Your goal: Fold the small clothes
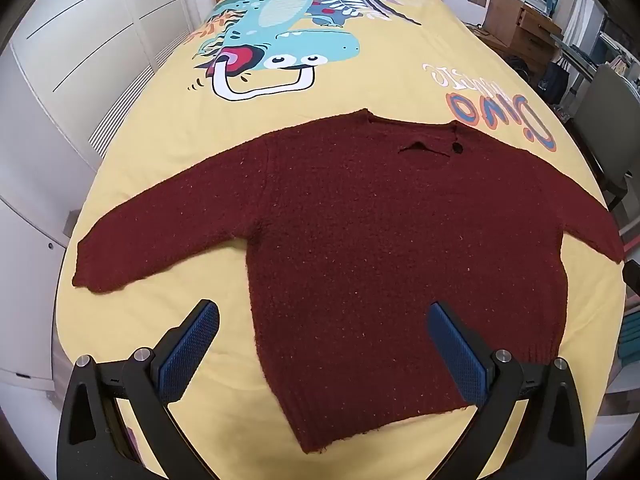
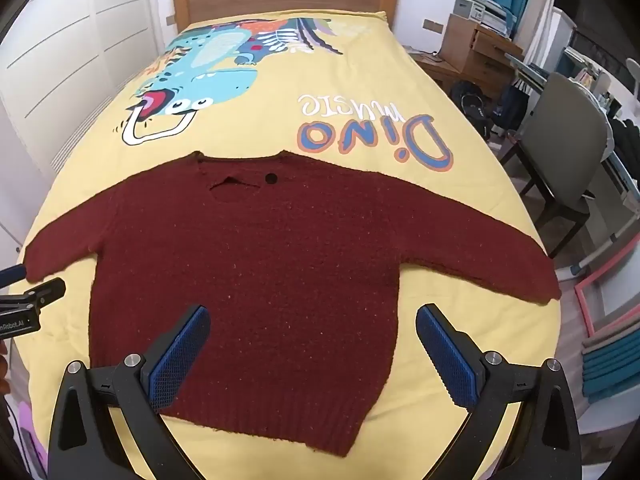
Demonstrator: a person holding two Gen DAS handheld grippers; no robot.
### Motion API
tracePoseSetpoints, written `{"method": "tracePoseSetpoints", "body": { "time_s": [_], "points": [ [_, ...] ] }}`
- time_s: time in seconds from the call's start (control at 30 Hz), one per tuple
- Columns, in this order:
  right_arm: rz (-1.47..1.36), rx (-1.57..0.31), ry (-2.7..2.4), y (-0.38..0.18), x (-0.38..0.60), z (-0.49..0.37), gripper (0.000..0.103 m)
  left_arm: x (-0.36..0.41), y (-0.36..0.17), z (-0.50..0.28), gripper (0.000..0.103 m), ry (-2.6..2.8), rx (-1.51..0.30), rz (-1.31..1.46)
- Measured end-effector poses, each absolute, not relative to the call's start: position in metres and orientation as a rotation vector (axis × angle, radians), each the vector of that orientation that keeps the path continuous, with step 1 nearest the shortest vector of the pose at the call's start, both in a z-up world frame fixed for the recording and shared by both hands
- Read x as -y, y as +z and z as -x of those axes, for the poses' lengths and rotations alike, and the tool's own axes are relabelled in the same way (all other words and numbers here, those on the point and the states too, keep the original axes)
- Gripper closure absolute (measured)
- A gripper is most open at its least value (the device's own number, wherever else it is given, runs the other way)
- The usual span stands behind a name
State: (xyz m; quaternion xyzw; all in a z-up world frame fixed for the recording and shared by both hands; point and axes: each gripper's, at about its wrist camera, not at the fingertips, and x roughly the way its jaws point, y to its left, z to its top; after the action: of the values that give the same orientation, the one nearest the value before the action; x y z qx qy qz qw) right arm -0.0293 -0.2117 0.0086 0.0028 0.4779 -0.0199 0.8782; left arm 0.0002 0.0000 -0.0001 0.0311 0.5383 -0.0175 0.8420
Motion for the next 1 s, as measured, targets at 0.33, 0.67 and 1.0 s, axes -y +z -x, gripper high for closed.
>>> {"method": "tracePoseSetpoints", "body": {
  "time_s": [0.33, 0.67, 1.0],
  "points": [
    [0.015, -1.002, -0.040, 0.0066, 0.2095, 0.0301, 0.001, 0.0015, 0.0018, -0.0019, 0.001, -0.042, -1.132, -0.054],
    [0.024, -1.021, -0.044, 0.0023, 0.2065, 0.0286, 0.001, -0.0021, 0.0045, 0.0000, 0.001, -0.042, -1.122, -0.046],
    [0.030, -1.025, -0.049, 0.0002, 0.2088, 0.0326, 0.001, -0.0030, -0.0008, -0.0008, 0.001, -0.043, -1.133, -0.053]
  ]
}}
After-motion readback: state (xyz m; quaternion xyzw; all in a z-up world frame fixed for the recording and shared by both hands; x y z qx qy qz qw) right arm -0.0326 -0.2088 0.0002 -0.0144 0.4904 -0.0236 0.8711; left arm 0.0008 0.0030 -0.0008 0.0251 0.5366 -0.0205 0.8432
